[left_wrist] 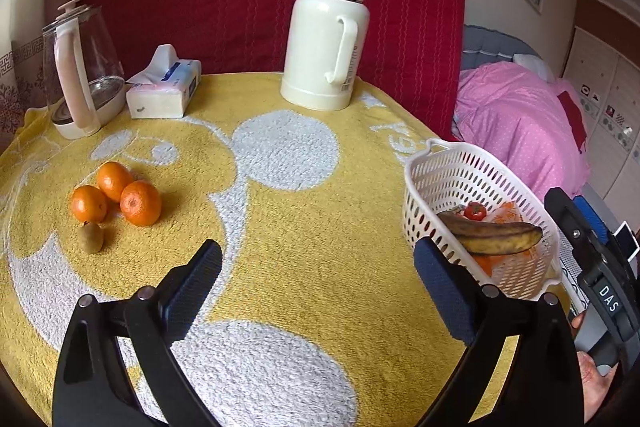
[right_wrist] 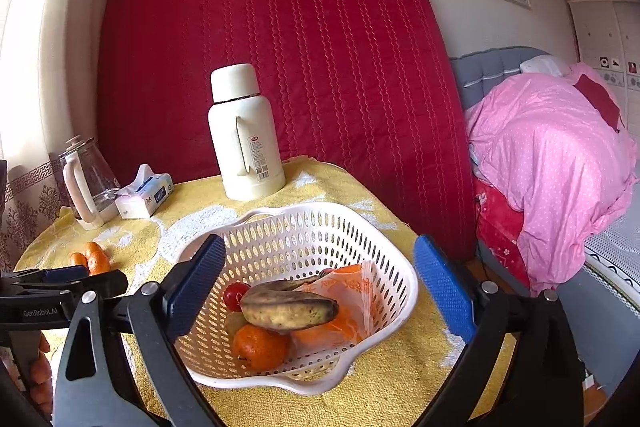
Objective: Organize fruits
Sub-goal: 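Grasp the remaining kiwi beside the oranges with the left tool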
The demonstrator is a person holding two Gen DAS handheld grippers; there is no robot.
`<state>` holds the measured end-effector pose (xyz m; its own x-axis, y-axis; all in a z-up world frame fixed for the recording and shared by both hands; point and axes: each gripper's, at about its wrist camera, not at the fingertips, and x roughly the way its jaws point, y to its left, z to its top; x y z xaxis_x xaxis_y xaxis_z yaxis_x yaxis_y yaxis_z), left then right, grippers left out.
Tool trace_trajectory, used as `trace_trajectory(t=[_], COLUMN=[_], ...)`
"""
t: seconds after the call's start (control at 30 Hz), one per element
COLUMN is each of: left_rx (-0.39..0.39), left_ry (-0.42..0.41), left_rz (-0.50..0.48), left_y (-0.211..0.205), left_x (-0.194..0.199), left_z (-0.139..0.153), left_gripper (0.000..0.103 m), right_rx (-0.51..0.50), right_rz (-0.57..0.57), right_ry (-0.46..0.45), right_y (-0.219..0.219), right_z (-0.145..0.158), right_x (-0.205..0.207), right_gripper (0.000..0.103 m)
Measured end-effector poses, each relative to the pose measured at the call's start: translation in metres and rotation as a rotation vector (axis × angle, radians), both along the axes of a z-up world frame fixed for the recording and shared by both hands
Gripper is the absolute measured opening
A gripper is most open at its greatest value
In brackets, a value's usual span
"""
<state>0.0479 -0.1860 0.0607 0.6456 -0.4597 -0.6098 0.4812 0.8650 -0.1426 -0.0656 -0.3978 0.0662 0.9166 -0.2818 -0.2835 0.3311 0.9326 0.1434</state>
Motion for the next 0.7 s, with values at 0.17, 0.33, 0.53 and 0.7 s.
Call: trace_trajectory(t=[0.17,0.33,0.53,0.7], left_rx=[0.018,0.006,0.017,0.014], left_ry=[-0.012,0.004,0.013,0.026], left_rz=[0.055,0.098,0.159,0.214], left_y=[0.022,0.049,0.079,0.105], left_x=[0.003,0.009,0.016,0.022], left_z=[-0.003,-0.006,-0.011,-0.017], left_gripper=[0.097,0.097,0.097,0.097], right_rx=[-0.079,-0.152,-0.194,-0.241], right_rz=[0.014,0.039,0.043,0.058], right_ry=[-0.016,-0.021,-0.027,-0.029], right_y=[0.016,0.032,0.041,0.052], right_z=[0.002,0.003,0.002,0.002], right_x=[-0.002,-0.002,-0.005,-0.005], right_gripper=[0.097,0.097,0.099,0.099])
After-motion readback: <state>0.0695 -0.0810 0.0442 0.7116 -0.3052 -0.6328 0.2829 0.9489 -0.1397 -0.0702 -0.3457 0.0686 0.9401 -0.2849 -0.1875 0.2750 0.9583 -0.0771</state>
